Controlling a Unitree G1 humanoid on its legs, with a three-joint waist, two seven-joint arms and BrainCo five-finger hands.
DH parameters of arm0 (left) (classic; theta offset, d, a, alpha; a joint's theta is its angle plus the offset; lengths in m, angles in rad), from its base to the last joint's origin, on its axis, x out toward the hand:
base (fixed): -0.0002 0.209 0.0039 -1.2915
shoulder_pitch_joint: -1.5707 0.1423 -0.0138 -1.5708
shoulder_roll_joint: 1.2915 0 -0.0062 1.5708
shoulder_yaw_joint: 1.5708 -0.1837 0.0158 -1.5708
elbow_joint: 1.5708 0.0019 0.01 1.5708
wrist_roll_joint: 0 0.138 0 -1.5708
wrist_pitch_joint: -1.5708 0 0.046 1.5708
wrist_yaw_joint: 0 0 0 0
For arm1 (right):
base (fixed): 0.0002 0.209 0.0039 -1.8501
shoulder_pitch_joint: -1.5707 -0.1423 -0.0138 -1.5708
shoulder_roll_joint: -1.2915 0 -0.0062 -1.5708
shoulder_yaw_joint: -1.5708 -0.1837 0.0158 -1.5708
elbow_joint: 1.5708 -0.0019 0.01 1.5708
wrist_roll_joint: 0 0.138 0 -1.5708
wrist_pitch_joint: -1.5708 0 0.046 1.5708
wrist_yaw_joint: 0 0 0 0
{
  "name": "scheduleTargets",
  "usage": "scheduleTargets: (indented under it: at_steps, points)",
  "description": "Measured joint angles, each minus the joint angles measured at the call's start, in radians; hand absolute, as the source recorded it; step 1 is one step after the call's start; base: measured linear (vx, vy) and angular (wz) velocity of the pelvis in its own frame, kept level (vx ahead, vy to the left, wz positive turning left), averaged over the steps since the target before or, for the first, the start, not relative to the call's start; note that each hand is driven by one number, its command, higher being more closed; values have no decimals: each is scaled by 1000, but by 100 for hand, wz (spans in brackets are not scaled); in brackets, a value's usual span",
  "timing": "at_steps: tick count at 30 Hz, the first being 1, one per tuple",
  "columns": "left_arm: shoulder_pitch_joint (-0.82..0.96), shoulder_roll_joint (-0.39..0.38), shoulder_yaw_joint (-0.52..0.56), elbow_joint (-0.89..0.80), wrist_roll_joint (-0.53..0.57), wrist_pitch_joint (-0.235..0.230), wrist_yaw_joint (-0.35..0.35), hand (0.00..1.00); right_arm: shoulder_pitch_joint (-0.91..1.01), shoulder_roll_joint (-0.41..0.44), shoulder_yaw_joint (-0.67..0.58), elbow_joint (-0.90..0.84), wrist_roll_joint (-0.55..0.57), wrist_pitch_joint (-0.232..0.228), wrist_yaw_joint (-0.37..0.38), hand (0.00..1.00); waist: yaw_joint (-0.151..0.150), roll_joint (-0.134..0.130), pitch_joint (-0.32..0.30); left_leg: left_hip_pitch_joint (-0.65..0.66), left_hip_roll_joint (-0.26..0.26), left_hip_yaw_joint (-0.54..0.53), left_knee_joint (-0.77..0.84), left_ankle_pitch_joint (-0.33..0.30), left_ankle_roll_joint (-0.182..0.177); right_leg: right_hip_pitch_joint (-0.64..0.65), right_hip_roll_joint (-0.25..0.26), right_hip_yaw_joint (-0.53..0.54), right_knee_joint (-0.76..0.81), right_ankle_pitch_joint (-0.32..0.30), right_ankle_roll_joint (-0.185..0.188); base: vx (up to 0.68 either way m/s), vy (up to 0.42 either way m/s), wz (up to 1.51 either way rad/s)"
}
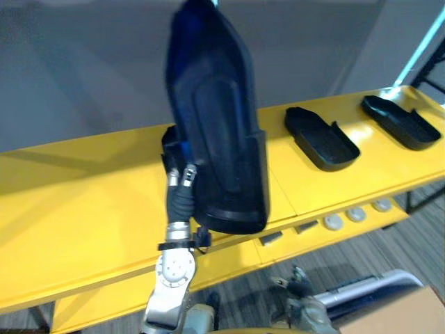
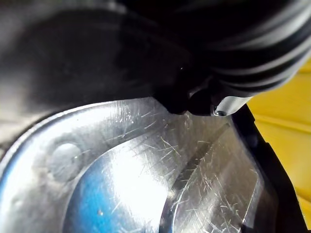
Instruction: Walk over and take plastic housings, then place them on the shelf
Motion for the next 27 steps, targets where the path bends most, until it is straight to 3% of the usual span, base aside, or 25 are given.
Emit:
scheduleTargets:
  at_steps: [3, 7, 10, 11, 13, 17, 18, 19, 20, 21, 23, 24, 25, 26, 27]
  points:
    - [17, 1, -4, -11, 0, -1, -6, 100, -4, 5, 2, -19, 0, 0, 1, 0, 7, -13, -12, 22, 2, 38, -59, 45, 14, 20, 2, -31, -22, 3, -3, 130, -87, 49]
    - [46, 5, -3, -25, -1, -1, -3, 100, -1, 5, 0, -30, 1, -6, 1, 0, 53, -30, -20, 36, 0, 39, -100, 79, 3, 37, 13, -41, -30, 8, -13, 49, -54, 33]
    - [56, 7, -8, -48, -1, -1, -3, 100, -1, 4, 6, -27, 1, -11, 0, 0, 53, -30, -18, 10, -2, 39, -104, 102, -6, 36, 21, -61, -30, 7, -15, -60, -1, 60]
    - [57, 9, -9, -48, -1, -1, -3, 100, -1, 3, 15, -27, 1, -11, 0, 0, 53, -28, -16, -7, 1, 50, -88, 95, -1, 36, 28, -60, -30, 5, -19, -107, 38, 45]
    - [58, 13, -8, -48, -1, -1, -2, 100, -7, 3, 21, -30, 1, -12, 0, 0, 55, -21, -2, -52, 29, 124, -22, 7, 24, 45, 45, -60, -30, 6, -19, -147, 39, 38]
    - [55, 9, -8, -43, -1, -1, -5, 100, -2, -8, 17, -28, 8, -13, 0, 0, 47, 3, 13, -80, 18, 141, -8, 4, 20, 67, 67, -42, -77, -26, -25, -118, 59, 55]
    - [53, 9, -7, -42, -1, 0, -6, 100, -1, -1, 15, -24, 11, -13, 0, 0, 44, -15, 14, -81, 20, 152, 2, -4, 21, 64, 57, -42, -93, -30, -34, -169, 85, 73]
    - [54, 14, -9, -46, -1, -1, -6, 100, 5, 5, 12, -15, 17, -15, -1, 0, 54, -17, 18, -131, 35, 166, 151, -50, 72, 51, 51, -51, -80, -26, -33, -88, 96, 43]
    - [65, 11, -8, -49, -1, -13, -4, 100, 8, 0, 16, -18, 20, -14, -1, 0, 63, 17, 12, -138, 83, 174, 218, -84, 53, 51, 62, -58, -49, -12, -13, -49, 121, 32]
    - [63, 12, 2, -46, -2, -15, -3, 100, 2, -5, 16, -13, 20, -13, -1, 0, 54, 20, 15, -137, 79, 169, 213, -88, 41, 45, 55, -58, -25, -17, -10, 39, 110, 11]
    - [60, 8, 20, -44, -6, -15, 3, 100, 2, 3, 18, -17, 19, -11, 0, 0, 53, -11, 14, -115, 52, 194, 134, -66, 52, 6, 1, 2, 28, -11, -15, -14, 131, 17]
    - [54, 8, 20, -44, -7, -15, 5, 100, 1, 5, 17, -22, 19, -11, -1, 0, 53, -26, 23, -121, 64, 232, 158, -88, 57, 6, -10, 10, 27, -10, -14, -6, 119, 8]
    - [52, 12, 19, -45, -11, -16, 13, 100, -5, 3, 15, -28, 19, -10, -2, 0, 55, -34, 31, -169, 116, 256, 309, -121, 90, 6, -23, 12, 40, -9, -10, 27, 139, -11]
    - [54, 12, 19, -45, -14, -16, 19, 100, -2, 3, 13, -29, 19, -10, -2, 0, 55, -37, 30, -185, 168, 236, 383, -138, 62, 12, -34, 21, 51, -8, -9, 28, 236, -28]
    - [55, 12, -1, -45, -19, -16, 21, 100, 15, -2, 13, -41, 19, -9, -3, 0, 52, -30, 23, -185, 260, 203, 425, -157, 19, 15, -45, 34, 68, -3, 2, 13, 282, -33]
